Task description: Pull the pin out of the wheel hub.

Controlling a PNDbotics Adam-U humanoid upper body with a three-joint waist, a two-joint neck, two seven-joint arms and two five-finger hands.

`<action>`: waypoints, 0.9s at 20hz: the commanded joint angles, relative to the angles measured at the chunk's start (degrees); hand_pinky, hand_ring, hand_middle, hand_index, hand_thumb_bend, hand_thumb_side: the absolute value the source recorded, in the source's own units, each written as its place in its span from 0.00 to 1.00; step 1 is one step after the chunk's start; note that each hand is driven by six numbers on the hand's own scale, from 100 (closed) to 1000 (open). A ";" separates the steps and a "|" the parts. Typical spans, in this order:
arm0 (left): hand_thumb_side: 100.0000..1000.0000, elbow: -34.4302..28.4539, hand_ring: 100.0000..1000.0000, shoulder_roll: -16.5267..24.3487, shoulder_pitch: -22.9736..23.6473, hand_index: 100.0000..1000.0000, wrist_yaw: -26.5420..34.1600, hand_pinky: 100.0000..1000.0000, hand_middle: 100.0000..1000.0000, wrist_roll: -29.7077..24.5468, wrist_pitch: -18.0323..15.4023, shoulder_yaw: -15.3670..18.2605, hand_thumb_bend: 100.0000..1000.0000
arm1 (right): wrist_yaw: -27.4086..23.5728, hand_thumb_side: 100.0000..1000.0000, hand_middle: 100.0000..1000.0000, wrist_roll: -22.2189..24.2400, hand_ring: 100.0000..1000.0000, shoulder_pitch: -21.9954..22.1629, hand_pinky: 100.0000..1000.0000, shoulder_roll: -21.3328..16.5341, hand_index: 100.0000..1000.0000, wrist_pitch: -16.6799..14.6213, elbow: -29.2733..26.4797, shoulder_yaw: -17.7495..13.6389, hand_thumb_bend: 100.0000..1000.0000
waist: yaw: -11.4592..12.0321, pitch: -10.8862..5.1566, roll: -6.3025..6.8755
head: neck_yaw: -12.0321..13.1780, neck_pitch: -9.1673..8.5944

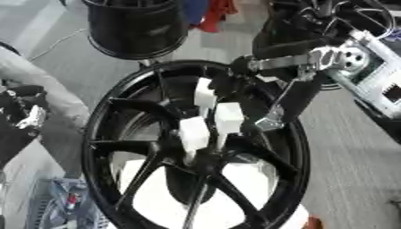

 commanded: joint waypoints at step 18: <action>0.40 -0.77 0.52 0.68 -0.46 0.72 -0.04 0.51 0.62 -0.22 -0.12 -0.09 0.06 | 7.23 0.21 0.74 1.53 0.77 -0.82 0.74 0.45 0.85 -3.64 3.91 -0.19 0.25 | -0.14 -0.42 0.54 | 0.14 0.33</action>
